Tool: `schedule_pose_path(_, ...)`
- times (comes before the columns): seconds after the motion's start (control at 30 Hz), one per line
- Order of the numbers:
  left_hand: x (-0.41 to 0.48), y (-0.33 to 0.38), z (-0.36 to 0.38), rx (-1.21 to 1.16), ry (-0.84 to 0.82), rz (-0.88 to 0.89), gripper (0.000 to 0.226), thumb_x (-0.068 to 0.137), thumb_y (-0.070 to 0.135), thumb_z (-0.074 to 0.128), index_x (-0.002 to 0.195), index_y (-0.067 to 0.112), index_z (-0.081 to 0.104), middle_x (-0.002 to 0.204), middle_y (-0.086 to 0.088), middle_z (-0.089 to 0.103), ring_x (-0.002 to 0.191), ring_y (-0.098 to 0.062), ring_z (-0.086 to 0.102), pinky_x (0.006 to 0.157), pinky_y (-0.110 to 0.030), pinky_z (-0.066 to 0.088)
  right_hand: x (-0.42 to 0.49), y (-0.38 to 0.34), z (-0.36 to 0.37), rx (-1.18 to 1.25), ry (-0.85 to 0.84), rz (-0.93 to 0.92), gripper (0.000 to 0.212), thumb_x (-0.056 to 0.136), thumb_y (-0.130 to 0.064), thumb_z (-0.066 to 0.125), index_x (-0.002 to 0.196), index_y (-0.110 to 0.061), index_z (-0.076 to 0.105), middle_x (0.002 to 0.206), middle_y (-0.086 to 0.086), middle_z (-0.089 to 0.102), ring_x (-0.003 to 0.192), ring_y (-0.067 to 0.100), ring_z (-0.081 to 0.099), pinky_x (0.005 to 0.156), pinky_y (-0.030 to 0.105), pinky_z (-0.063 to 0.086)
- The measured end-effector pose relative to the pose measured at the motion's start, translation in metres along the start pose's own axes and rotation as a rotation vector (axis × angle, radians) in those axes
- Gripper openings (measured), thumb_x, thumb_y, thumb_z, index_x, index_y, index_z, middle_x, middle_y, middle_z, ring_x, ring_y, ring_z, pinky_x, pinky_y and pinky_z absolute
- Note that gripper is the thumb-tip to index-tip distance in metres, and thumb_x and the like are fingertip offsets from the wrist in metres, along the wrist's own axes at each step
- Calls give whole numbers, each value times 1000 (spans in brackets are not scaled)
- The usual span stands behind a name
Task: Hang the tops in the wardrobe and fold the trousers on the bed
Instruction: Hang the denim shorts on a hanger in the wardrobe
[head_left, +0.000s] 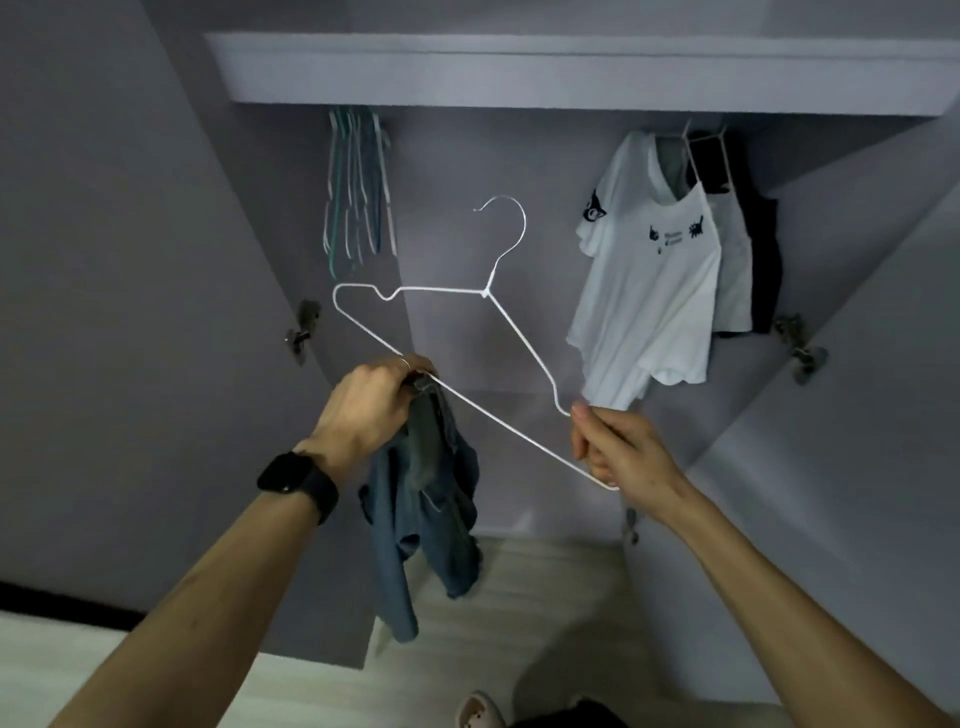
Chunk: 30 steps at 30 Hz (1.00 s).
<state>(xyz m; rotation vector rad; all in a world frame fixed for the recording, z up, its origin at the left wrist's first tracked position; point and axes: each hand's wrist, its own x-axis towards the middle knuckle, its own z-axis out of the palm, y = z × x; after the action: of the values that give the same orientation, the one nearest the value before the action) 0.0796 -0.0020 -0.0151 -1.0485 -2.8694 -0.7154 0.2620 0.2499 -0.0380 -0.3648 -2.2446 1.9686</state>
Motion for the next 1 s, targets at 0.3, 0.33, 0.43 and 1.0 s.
schedule_pose_path(0.3,7,39,12,189,34,338,45,85,-3,63,124,21,66,111,-3,71,92,-37,66,72,-46,58,17,-20,-31,-107,-28,107,50,82,-60,72,115,-21,71,95,-2,77,76,14,69,64,23,50)
schedule_pose_path(0.33,8,41,13,216,20,342,47,87,-4,62,128,19,65,113,-5,70,96,-38,65,75,-47,58,26,-31,-37,-19,-19,141,55,81,-60,70,115,-17,70,95,4,77,74,18,68,62,25,49)
schedule_pose_path(0.43,8,55,21,280,-57,373,52,92,-4,55,140,17,58,122,-6,66,108,-35,61,85,-49,55,49,-56,-56,146,-100,187,54,83,-56,68,111,-10,73,93,8,75,72,20,68,62,25,52)
schedule_pose_path(1.0,57,131,18,-689,-273,-278,18,80,4,75,93,16,79,92,4,78,94,-12,73,95,-32,56,28,17,-22,-256,167,-45,54,68,-74,75,79,-29,48,74,-8,64,66,9,61,65,31,53)
